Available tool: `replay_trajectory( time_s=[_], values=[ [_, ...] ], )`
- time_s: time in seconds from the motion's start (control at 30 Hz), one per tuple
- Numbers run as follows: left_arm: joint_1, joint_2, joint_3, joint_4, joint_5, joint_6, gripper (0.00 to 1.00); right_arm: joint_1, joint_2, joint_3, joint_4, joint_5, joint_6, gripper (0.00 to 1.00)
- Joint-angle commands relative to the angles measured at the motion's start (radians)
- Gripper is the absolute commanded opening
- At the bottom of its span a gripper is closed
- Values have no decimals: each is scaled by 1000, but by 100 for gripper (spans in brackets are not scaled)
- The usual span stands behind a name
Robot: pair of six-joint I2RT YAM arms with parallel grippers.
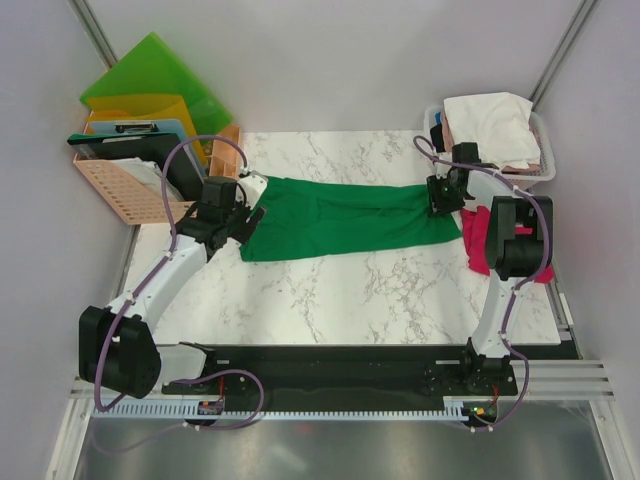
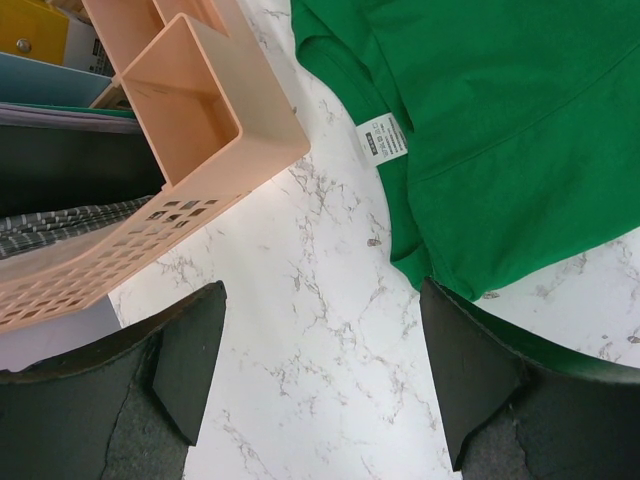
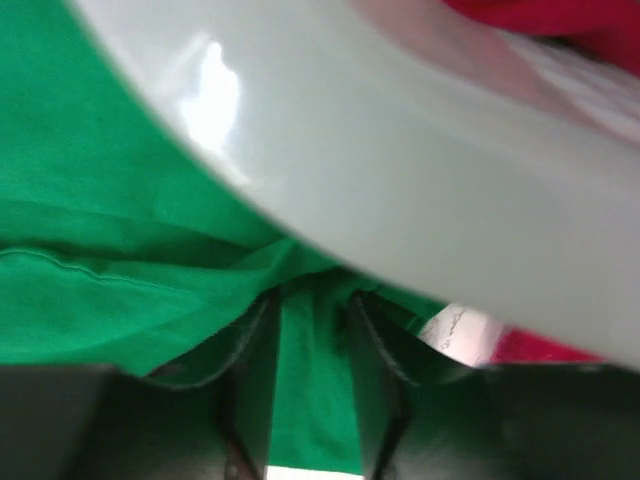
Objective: Fold and stack the t-shirts
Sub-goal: Fold the other side of the tshirt into a rectangle
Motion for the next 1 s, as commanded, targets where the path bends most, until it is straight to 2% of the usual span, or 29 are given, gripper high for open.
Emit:
replay_trajectory(
  time_s=[0.0,0.07,0.27,0.5,0.97],
  values=[
    [3,-1,6,35,5,-7,85,7,-23,-27,-16,10,-24,45],
    [1,-1,9,36,5,-5,85,8,-38,-30,-31,16,-25,49],
    [3,-16,5,39,11,-7,85,8,-101,-32,-30,38,-44,49],
    [1,-12,-15,39,10,-4,85,7,-132,69,-50,26,-21,48],
    [3,-12,-6,33,7,2,85,10,-8,135,-62,23,2,46]
  ],
)
